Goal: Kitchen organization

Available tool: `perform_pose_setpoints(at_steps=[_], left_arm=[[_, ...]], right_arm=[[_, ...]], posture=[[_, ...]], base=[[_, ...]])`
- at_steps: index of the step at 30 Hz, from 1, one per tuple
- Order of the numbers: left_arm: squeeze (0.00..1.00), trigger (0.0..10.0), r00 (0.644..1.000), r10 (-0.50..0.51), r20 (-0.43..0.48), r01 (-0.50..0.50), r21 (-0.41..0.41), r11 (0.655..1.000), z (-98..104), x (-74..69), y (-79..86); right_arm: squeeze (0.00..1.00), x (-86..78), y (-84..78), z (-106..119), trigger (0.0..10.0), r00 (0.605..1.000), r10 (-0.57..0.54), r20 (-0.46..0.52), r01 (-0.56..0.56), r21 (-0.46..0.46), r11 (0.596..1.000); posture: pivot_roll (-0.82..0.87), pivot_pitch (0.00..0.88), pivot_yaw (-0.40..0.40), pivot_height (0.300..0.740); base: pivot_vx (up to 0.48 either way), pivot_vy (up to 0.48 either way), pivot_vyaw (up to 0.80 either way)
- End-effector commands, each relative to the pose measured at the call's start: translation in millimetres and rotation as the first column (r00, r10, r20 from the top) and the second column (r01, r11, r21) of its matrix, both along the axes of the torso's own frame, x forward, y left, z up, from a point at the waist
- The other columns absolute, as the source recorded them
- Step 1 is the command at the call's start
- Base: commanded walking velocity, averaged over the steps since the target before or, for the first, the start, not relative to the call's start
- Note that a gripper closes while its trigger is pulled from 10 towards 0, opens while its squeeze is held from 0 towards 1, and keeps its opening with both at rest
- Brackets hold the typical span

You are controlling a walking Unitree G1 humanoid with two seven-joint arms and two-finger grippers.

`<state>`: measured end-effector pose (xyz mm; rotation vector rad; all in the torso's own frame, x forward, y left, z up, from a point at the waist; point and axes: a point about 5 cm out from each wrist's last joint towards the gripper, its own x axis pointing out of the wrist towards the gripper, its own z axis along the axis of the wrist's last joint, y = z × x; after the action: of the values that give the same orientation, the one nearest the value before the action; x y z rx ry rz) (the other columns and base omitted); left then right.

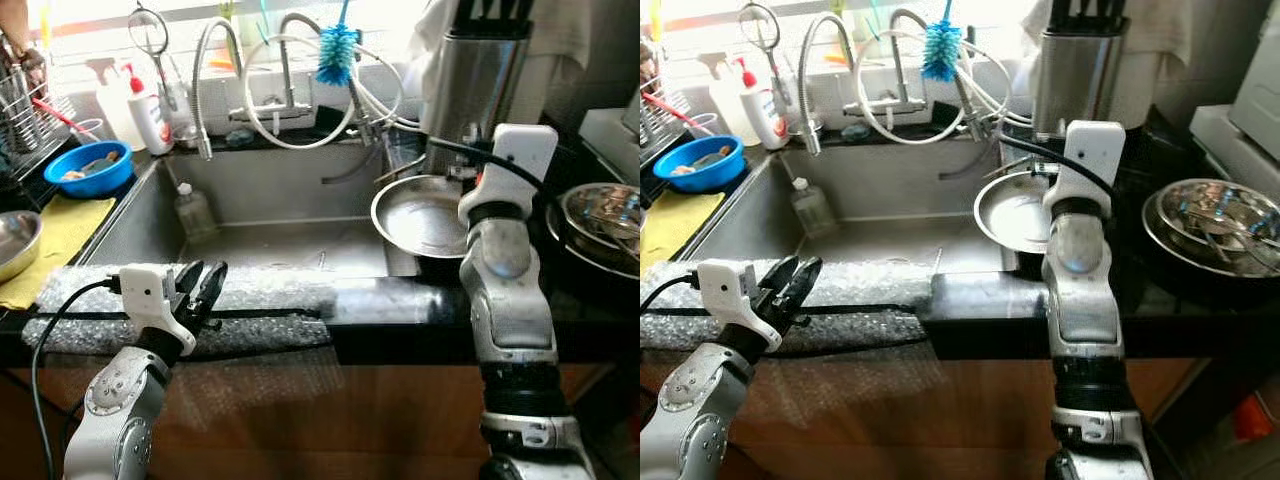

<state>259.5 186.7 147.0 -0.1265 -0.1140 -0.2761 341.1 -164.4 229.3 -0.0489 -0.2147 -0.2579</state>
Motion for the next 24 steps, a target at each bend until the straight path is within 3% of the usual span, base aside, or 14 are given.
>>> perform_pose_setpoints(at_steps=[1,10,11,12,13,24], left_arm=[[0.00,10.0,1.000,-0.004,0.008,0.004,0.017,1.000,1.1,1.6,1.4],[0.00,10.0,1.000,-0.010,0.002,0.010,0.025,1.000,-0.6,0.2,2.6],[0.00,10.0,1.000,-0.012,0.001,0.012,0.024,1.000,-0.9,0.1,2.4],[0.00,10.0,1.000,-0.013,0.001,0.013,0.025,1.000,-1.1,0.1,2.1],[0.00,10.0,1.000,-0.017,0.001,0.017,0.024,1.000,-1.2,0.4,1.2],[0.00,10.0,0.999,-0.034,-0.003,0.035,0.030,0.999,-1.8,1.6,-0.2]], right_arm=[[0.00,-4.5,1.8,5.4,10.0,1.000,-0.008,-0.003,0.009,0.034,0.999],[0.00,-18.8,5.2,-23.9,10.0,0.984,-0.019,-0.178,0.046,0.146,0.988],[0.32,-19.8,5.9,-26.2,10.0,0.982,-0.016,-0.188,0.046,0.155,0.987],[0.76,-21.0,6.4,-27.7,10.0,0.980,-0.015,-0.199,0.048,0.164,0.985],[1.00,-22.1,7.4,-30.3,10.0,0.976,-0.009,-0.215,0.050,0.185,0.981],[1.00,-20.2,-3.3,-28.1,10.0,0.970,-0.021,-0.242,0.072,0.203,0.977]], posture=[[-0.07,0.000,0.126,0.740],[-0.06,0.000,0.122,0.740],[-0.06,0.000,0.123,0.740],[-0.06,0.000,0.123,0.740],[-0.06,0.000,0.124,0.740],[-0.06,0.000,0.128,0.740]], base=[[0.000,0.000,0.00],[0.000,0.000,0.00],[0.000,0.000,0.00],[0.000,0.000,0.00],[0.000,0.000,0.00],[0.000,0.000,0.00]])
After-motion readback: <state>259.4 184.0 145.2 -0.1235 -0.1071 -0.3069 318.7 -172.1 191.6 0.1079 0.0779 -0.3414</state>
